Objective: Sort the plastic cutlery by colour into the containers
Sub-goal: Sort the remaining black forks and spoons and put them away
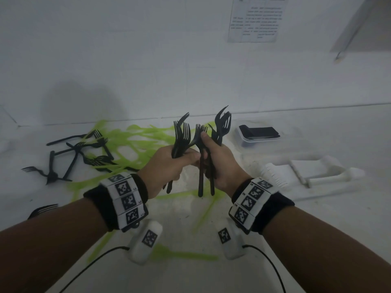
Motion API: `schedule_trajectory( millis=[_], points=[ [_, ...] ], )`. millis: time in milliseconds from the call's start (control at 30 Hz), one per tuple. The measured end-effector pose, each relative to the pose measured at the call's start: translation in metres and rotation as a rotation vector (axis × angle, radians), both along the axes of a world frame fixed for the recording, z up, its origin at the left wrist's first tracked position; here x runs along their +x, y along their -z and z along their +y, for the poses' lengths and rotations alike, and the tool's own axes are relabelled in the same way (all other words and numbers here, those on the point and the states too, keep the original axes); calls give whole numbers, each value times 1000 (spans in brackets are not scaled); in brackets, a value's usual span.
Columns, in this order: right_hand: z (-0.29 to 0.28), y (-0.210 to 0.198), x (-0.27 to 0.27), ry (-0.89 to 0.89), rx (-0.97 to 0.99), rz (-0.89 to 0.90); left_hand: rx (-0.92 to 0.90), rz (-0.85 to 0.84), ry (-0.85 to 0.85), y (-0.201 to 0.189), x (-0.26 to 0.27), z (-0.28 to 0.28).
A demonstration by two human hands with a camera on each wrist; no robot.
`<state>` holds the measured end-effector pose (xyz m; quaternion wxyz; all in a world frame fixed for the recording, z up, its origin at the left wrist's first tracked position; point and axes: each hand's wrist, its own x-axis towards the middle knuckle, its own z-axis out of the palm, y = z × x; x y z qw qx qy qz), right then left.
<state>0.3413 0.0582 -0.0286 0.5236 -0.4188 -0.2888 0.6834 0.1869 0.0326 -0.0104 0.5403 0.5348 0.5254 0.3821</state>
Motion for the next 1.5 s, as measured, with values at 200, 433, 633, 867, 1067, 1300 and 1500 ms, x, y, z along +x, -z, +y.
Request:
schedule_trajectory(
  millis=[200,433,633,867,1067,1300,1500],
  points=[
    [0,0,-9,69,55,-70,-36,-102,-41,3,3,-1],
    [-6,5,-25,121,42,25,-13,-44,-97,8,10,-3],
    [2,11,-11,235,-37,-146,-125,-82,-126,6,2,-3],
    [3,5,-8,236,-25,-213,41,93,-197,15,-5,3],
    [-5,1,-24,101,32,-166,122,101,-138,15,7,1],
    [13,12,3,289,-29,-229,48,114,-175,15,-9,1],
    [1,4,-16,111,86,-270,-15,142,-119,11,-3,0]
  ],
)
